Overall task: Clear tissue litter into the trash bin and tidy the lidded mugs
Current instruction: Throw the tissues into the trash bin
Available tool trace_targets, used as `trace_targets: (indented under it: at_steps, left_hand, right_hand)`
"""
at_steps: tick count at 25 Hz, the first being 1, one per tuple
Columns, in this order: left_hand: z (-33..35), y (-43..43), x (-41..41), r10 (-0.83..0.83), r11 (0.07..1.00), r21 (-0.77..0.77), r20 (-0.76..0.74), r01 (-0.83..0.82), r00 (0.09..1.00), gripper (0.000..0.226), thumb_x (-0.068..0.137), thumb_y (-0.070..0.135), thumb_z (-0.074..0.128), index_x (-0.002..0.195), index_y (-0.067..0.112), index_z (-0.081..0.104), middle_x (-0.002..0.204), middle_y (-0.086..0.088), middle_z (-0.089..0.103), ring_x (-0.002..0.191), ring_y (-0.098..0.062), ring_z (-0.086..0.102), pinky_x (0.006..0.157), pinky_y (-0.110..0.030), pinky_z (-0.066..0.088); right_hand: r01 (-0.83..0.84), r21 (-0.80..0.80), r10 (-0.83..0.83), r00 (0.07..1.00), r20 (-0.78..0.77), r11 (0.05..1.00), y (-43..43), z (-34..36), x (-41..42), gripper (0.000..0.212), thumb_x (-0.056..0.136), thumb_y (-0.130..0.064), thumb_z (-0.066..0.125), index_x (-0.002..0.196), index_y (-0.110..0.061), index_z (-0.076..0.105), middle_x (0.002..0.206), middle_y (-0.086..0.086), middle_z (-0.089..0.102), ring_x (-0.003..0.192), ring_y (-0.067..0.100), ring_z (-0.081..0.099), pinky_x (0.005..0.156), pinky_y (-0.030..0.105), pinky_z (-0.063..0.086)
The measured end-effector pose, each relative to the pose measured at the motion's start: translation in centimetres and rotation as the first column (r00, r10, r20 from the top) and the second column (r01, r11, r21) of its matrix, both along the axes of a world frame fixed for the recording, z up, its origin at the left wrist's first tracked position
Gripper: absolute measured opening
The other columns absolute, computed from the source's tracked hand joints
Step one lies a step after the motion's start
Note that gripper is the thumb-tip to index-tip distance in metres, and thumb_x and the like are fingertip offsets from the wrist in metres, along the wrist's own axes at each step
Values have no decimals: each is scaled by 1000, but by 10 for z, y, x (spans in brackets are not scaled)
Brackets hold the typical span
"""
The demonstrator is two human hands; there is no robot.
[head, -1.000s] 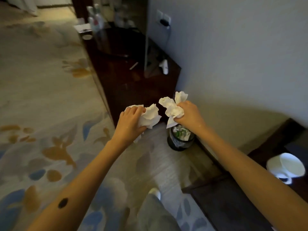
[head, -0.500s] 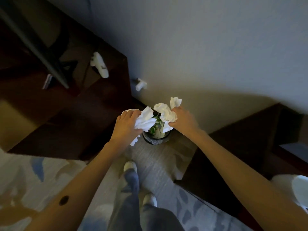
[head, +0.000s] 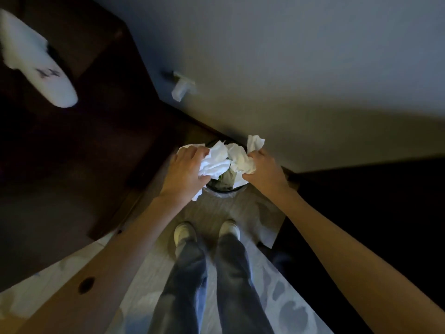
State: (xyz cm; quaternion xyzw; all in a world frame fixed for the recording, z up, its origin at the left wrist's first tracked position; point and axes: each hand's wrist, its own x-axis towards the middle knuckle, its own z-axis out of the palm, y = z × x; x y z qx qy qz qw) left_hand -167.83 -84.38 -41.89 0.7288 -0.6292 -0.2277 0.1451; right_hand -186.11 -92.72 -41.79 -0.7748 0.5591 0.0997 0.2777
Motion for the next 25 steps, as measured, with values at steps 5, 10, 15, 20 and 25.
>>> trace_targets:
  at_steps: [5, 10, 15, 20, 25]
  left_hand:
    - [-116, -15, -21, 43, 995, 98, -79, -35, 996, 52, 70, 14, 72, 115, 7, 48, 113, -17, 57, 108, -35, 51, 90, -44, 41]
    - [-222, -28, -40, 85, 984, 168, -193, -53, 977, 54, 72, 10, 71, 119, 4, 45, 119, -20, 52, 111, -36, 46, 89, -43, 41]
    - [-294, -43, -52, 101, 985, 161, -229, -65, 968, 56, 73, 10, 71, 120, -2, 43, 120, -24, 50, 115, -38, 44, 94, -48, 41]
    - [-321, -53, -50, 76, 987, 158, -237, -39, 969, 63, 75, 18, 71, 126, -1, 41, 126, -24, 47, 118, -38, 43, 97, -47, 40]
    - [-301, -52, -45, 52, 981, 194, -246, -4, 968, 63, 77, 23, 70, 130, 6, 41, 136, -20, 43, 128, -34, 38, 103, -44, 36]
  right_hand:
    - [5, 120, 0, 999, -43, 993, -13, -114, -8, 53, 75, -24, 71, 120, -5, 51, 126, 17, 47, 115, 32, 49, 91, 39, 45]
    - [29, 168, -22, 999, -44, 985, -23, -216, -24, 51, 75, -22, 71, 118, -3, 51, 128, 18, 46, 117, 33, 48, 94, 38, 43]
    - [53, 175, -52, 999, -10, 983, -32, -285, -30, 50, 76, -22, 71, 118, -2, 52, 128, 18, 47, 116, 33, 49, 92, 37, 43]
    - [34, 152, -36, 999, 9, 988, -30, -306, -26, 61, 77, -27, 69, 127, -7, 41, 126, 20, 47, 113, 37, 50, 83, 38, 44]
    - [40, 157, -36, 999, -24, 987, -41, -280, -31, 73, 79, -37, 67, 138, -13, 31, 133, 17, 45, 118, 34, 48, 90, 42, 44]
